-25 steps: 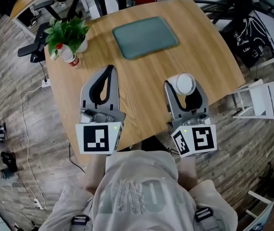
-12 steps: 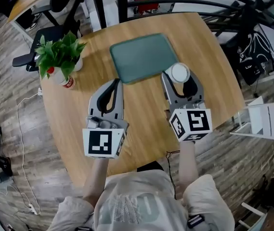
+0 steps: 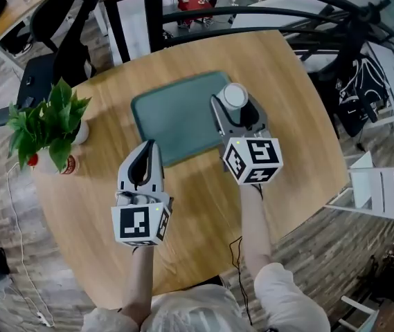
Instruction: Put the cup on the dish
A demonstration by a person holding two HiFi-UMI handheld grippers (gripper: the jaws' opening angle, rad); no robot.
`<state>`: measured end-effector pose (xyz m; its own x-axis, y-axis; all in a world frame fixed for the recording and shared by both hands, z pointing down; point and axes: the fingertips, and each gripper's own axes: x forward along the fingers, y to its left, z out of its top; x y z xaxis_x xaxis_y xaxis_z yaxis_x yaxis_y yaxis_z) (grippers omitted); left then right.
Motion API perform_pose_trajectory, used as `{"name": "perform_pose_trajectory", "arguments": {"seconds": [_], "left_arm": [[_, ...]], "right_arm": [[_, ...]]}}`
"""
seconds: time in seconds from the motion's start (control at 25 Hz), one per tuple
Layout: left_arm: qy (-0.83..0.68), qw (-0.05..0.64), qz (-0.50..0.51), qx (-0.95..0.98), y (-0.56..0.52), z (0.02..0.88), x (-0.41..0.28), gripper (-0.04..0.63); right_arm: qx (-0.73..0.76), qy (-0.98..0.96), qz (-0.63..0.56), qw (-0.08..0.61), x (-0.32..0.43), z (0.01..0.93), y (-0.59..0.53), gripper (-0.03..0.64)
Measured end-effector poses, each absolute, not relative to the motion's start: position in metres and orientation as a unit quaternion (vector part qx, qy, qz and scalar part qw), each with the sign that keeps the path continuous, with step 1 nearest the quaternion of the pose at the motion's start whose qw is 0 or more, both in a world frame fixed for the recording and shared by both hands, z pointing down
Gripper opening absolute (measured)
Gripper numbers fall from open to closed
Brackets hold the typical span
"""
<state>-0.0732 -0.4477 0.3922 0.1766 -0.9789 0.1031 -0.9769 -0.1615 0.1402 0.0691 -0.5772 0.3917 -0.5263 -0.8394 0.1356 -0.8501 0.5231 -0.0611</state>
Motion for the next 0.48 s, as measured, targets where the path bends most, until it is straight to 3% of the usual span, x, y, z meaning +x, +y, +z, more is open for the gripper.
{"name": "perform_pose_trajectory", "arguments": {"seconds": [0.16,0.48], "left_arm": [[-0.656,0.115,0.002,0.746,-0.463,0.425,-0.083,0.008],[-0.658,0.129,0.056,0.740,-0.469,0.469,-0.089,0.008]], "right_arm": [[0.489,-0.867,0.085,0.039,0.064,0.428,-0.618,0.268],[0.500,-0.853,0.119,0.092,0.055,0.500,-0.680,0.268]]}}
